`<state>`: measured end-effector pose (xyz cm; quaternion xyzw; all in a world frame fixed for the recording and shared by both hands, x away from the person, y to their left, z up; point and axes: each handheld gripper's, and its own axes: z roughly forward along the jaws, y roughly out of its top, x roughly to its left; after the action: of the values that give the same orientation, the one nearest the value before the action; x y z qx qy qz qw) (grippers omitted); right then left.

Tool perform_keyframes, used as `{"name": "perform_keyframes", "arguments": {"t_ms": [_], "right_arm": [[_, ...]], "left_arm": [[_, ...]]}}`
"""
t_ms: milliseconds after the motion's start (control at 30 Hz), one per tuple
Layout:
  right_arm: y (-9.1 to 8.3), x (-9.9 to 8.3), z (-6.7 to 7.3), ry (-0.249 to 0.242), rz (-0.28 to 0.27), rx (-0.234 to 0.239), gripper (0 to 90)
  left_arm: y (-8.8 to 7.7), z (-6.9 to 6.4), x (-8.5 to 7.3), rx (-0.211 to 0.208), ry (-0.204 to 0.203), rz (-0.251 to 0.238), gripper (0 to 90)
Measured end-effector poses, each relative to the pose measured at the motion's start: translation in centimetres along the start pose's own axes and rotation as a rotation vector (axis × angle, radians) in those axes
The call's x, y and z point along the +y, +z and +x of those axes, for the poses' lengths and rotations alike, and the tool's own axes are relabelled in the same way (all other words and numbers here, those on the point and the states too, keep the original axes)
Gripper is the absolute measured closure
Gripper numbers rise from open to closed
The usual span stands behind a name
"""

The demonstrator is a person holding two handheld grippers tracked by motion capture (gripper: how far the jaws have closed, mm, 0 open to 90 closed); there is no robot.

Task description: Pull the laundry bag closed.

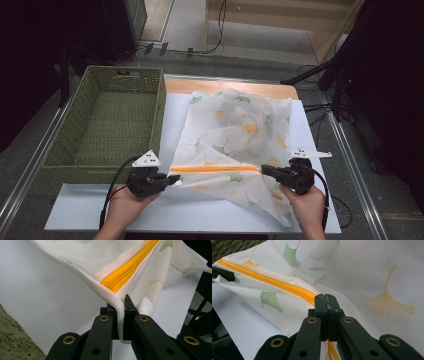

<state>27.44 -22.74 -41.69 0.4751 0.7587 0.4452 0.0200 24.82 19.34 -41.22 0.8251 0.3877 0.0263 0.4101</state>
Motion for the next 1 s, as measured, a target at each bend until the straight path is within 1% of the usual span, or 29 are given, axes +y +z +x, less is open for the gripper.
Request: {"name": "perform_keyframes", "arguments": {"t_ms": [233,267,333,400,467,533,633,667,700,733,833,900,1000], "right_arm": [[-1.2,-0.7,-0.7,0.028,-0.010,-0.035,90.0],[-1.4,-0.8,-0.9,0.031,-0.012,-0.043,90.0],[-1.9,-1.1,-1.3,0.041,-0.017,-0.061,90.0],[-2.5,-1.4,-1.9,0.063,-0.024,-0.080,90.0],[-3.0,-1.7,-2.4,0.067,-0.030,-0.095,90.0],[-3.5,-2.0,-3.0,0.087,-0.032,-0.118,90.0],[-4.4,-2.4,-4.0,0.113,-0.044,-0.148,90.0],[-4.4,-2.4,-4.0,0.113,-0.044,-0.148,90.0],[-4.7,-2.6,-4.4,0.121,-0.045,-0.155,90.0],[-5.1,-2.7,-4.7,0.123,-0.040,-0.182,90.0],[-5.7,-2.8,-5.3,0.131,-0.041,-0.222,90.0],[-5.9,-2.9,-5.6,0.136,-0.052,-0.226,90.0],[-5.8,-3.0,-5.7,0.136,-0.041,-0.239,90.0]], "left_arm": [[0.0,0.0,0.0,-0.010,0.008,0.013,89.0],[-0.1,0.0,0.0,-0.015,0.007,0.008,89.0],[-0.3,-0.2,-0.1,-0.017,0.011,0.006,89.0],[-0.3,-0.2,-0.2,-0.016,0.017,0.018,89.0],[-0.1,-0.2,-0.4,-0.019,0.017,0.023,89.0],[-0.1,-0.1,-0.5,-0.019,0.014,0.032,89.0],[0.0,-0.1,-0.6,-0.023,0.013,0.029,89.0],[0.0,-0.1,-0.6,-0.025,0.014,0.032,89.0],[0.0,-0.1,-0.7,-0.027,0.016,0.035,89.0],[0.1,-0.2,-0.7,-0.026,0.016,0.039,89.0],[0.2,-0.3,-0.8,-0.032,0.018,0.045,88.9],[0.2,-0.4,-0.8,-0.039,0.016,0.039,88.9],[0.6,-0.5,-0.9,-0.055,0.014,0.056,88.9]]}}
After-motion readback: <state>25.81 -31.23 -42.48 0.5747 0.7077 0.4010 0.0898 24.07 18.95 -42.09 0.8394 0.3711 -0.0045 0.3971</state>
